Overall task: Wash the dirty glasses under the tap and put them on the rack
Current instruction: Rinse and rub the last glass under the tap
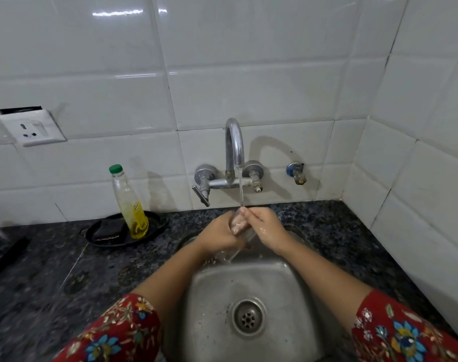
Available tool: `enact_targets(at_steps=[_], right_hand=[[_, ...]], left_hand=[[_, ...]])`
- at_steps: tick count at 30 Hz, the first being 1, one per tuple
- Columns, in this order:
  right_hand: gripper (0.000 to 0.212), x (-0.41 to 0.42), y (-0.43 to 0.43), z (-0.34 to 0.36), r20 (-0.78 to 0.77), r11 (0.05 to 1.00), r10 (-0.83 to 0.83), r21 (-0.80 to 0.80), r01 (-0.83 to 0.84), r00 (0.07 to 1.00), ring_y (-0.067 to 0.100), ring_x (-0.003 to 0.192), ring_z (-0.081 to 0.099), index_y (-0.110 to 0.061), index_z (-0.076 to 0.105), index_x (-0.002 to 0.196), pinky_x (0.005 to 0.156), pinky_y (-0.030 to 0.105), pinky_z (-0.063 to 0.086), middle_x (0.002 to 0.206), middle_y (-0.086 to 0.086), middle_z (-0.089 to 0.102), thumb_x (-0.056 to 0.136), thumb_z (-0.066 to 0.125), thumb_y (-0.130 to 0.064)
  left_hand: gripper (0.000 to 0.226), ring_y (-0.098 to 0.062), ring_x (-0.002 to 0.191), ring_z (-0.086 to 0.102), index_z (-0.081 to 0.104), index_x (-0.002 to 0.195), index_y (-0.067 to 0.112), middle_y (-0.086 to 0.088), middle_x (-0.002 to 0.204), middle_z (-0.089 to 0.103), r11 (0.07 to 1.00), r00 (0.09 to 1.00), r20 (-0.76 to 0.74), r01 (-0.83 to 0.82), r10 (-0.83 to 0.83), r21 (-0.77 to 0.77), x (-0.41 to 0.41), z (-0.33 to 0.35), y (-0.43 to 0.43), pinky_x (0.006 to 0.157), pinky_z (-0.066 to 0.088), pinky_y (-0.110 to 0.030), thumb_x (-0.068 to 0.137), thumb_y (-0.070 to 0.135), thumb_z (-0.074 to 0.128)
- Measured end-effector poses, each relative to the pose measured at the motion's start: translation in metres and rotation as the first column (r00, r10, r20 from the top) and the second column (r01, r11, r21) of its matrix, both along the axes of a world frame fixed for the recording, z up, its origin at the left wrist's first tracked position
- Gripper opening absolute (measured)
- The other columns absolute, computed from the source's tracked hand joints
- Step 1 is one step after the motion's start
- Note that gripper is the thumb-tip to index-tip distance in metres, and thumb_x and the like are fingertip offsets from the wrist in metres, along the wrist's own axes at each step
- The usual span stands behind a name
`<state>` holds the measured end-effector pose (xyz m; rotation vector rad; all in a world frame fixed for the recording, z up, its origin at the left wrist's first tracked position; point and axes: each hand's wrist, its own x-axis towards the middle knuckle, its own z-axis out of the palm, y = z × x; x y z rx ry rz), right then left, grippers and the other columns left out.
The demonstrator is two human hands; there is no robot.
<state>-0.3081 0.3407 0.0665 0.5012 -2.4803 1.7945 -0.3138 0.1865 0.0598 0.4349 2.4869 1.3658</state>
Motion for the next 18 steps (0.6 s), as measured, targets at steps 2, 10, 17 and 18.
enact_targets(at_steps=[2,10,17,18], right_hand=[[0.033,0.003,0.003,-0.006,-0.023,0.997,-0.014,-0.079,0.012,1.000,0.007,0.068,0.066,-0.012,0.070,0.078,0.074,0.021,0.052,0.071,0.002,0.070,0.100,0.045,-0.018],[0.051,-0.001,-0.008,-0.010,0.121,0.998,-0.061,0.020,0.059,0.991,0.015,0.052,0.055,-0.014,0.061,0.061,0.067,0.033,0.048,0.050,0.003,0.055,0.102,0.036,-0.033],[0.026,0.002,-0.015,-0.022,0.218,0.990,-0.132,0.079,0.118,0.967,0.015,0.090,0.064,-0.018,0.065,0.088,0.086,0.033,0.048,0.089,-0.003,0.067,0.100,0.042,-0.020],[0.025,0.000,-0.015,-0.023,0.301,0.992,-0.127,0.031,0.124,0.945,0.017,0.097,0.063,-0.017,0.066,0.092,0.091,0.034,0.048,0.096,-0.001,0.068,0.099,0.043,-0.018]], left_hand=[[0.040,-0.025,0.084,0.068,0.059,0.109,0.010,-0.008,0.095,0.071,0.949,0.935,0.257,0.174,-0.243,0.263,-0.006,0.000,-0.013,0.082,0.054,-0.041,0.073,0.016,0.075],[0.066,-0.003,0.096,0.064,0.040,0.132,0.025,0.009,0.111,0.064,0.997,0.997,-0.058,-0.054,0.057,0.057,0.021,-0.018,0.005,0.080,0.050,-0.017,0.079,0.030,0.078],[0.048,-0.031,0.081,0.067,0.050,0.128,0.020,-0.015,0.109,0.062,0.753,0.823,0.569,-0.378,0.006,0.538,0.043,-0.048,-0.011,0.068,0.058,-0.041,0.086,0.034,0.069],[0.044,-0.029,0.079,0.065,0.057,0.120,0.013,-0.015,0.100,0.063,0.667,0.736,0.674,-0.471,-0.064,0.577,0.042,-0.050,-0.009,0.072,0.056,-0.040,0.086,0.040,0.065]])
